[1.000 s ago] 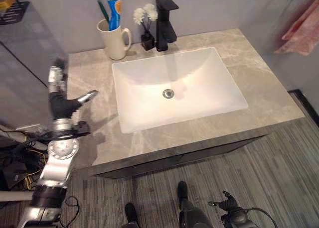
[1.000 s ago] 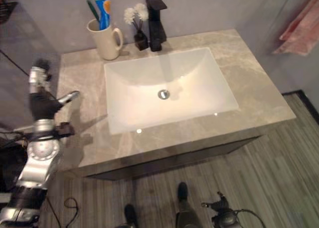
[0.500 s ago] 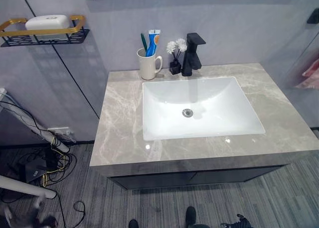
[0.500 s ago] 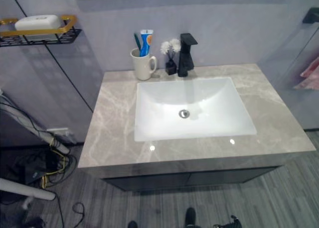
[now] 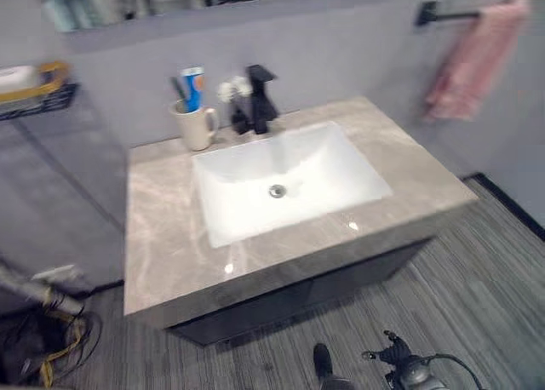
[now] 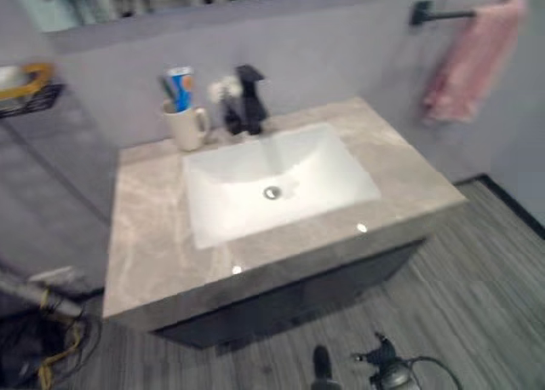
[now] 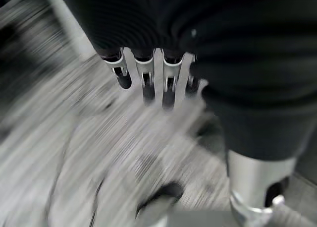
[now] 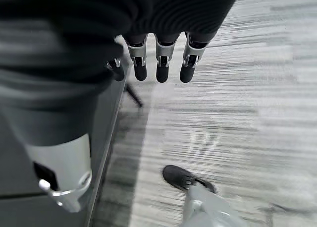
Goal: Put brush and paste in cup on sink, flatten towel.
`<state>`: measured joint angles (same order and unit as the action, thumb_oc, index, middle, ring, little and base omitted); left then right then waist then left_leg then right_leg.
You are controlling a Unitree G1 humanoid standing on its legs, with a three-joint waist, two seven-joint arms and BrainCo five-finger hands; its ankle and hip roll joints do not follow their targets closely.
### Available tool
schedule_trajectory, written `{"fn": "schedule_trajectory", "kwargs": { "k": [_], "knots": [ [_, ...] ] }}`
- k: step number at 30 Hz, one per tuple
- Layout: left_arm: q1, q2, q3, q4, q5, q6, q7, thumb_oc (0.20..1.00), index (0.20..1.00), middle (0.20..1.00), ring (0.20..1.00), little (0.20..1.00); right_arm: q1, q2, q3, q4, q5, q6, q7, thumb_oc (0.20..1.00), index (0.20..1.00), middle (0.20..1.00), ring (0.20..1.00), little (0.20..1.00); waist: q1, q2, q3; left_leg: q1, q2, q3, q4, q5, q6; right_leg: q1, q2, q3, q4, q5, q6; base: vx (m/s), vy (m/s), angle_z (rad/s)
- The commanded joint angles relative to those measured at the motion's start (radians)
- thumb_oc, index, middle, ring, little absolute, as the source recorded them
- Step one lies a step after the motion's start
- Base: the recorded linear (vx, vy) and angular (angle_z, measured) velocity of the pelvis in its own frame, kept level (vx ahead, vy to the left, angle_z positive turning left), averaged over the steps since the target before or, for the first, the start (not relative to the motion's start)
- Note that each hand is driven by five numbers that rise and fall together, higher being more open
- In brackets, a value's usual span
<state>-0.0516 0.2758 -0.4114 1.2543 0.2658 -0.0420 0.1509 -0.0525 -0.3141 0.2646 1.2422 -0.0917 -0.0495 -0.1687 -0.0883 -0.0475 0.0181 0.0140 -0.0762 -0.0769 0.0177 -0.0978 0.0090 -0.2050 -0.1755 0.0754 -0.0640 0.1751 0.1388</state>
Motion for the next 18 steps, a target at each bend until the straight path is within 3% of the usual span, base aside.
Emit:
{"fn": "schedule_trajectory", "kwargs": {
  "k": [1,3,4,8,10,13,15,18],
  "knots": [
    [-0.073,-0.063,-0.021,0.003,0.052,-0.012,0.007,1.000,1.000,1.000,1.000,1.000,-0.062,-0.023,-0.014,0.014,0.039,0.002,-0.009,1.000,1.000,1.000,1.000,1.000,-0.028,0.030,0.077,-0.008,0.029,0.031,-0.015,0.003,0.007,-0.003,0.015,0.019,0.091,-0.013,0.063,-0.18,0.214,-0.26],
    [-0.126,-0.086,-0.096,-0.022,0.091,-0.020,0.016,1.000,1.000,1.000,1.000,1.000,-0.057,-0.009,-0.020,0.023,0.058,0.008,-0.015,1.000,1.000,1.000,1.000,1.000,-0.041,0.031,0.099,0.001,0.021,0.106,-0.035,0.004,0.021,-0.046,-0.006,0.038,0.078,0.041,0.095,-0.20,0.172,-0.64],
    [-0.139,-0.094,-0.119,-0.026,0.108,-0.020,0.014,1.000,1.000,1.000,1.000,1.000,-0.058,-0.003,-0.017,0.031,0.059,0.011,-0.016,1.000,1.000,1.000,1.000,1.000,-0.041,0.035,0.109,0.003,0.030,0.136,-0.037,0.004,0.022,-0.061,-0.017,0.010,0.080,0.039,0.094,-0.20,0.106,-1.10],
    [-0.159,-0.118,-0.135,-0.001,0.138,-0.007,0.000,1.000,1.000,1.000,1.000,1.000,-0.041,0.009,-0.025,0.053,0.061,0.016,-0.022,1.000,1.000,1.000,1.000,1.000,-0.017,0.060,0.130,0.017,0.074,0.272,-0.054,0.019,0.015,-0.061,-0.103,-0.291,0.129,-0.017,0.067,-0.15,0.051,-1.63],
    [-0.144,-0.124,-0.116,0.019,0.144,-0.001,-0.004,1.000,1.000,1.000,1.000,1.000,-0.020,0.005,-0.044,0.072,0.059,0.017,-0.021,1.000,1.000,1.000,1.000,1.000,-0.021,0.064,0.128,0.024,0.088,0.336,-0.081,0.038,0.014,-0.028,-0.114,-0.340,0.163,-0.040,0.059,-0.18,-0.013,-1.87],
    [-0.128,-0.123,-0.082,0.040,0.132,0.007,0.000,1.000,1.000,1.000,1.000,1.000,0.010,0.001,-0.076,0.103,0.063,0.020,-0.024,1.000,1.000,1.000,1.000,1.000,-0.022,0.067,0.110,0.032,0.106,0.403,-0.101,0.033,0.009,0.038,-0.108,-0.350,0.200,-0.087,0.067,-0.09,-0.051,-1.25],
    [-0.122,-0.109,-0.038,0.041,0.107,0.012,0.017,1.000,1.000,1.000,1.000,1.000,0.009,-0.006,-0.105,0.126,0.070,0.024,-0.033,1.000,1.000,1.000,1.000,1.000,0.012,0.064,0.096,0.019,0.130,0.488,-0.099,0.051,0.000,0.084,-0.135,-0.509,0.219,-0.104,0.064,-0.09,-0.115,-1.17],
    [-0.108,-0.092,0.017,0.045,0.069,0.011,0.014,1.000,1.000,1.000,1.000,1.000,-0.003,0.000,-0.109,0.132,0.061,0.027,-0.032,1.000,1.000,1.000,1.000,1.000,0.040,0.043,0.073,0.024,0.148,0.586,-0.073,0.047,-0.005,0.139,-0.137,-0.642,0.192,-0.100,0.068,-0.03,-0.171,-1.21]
  ]
}}
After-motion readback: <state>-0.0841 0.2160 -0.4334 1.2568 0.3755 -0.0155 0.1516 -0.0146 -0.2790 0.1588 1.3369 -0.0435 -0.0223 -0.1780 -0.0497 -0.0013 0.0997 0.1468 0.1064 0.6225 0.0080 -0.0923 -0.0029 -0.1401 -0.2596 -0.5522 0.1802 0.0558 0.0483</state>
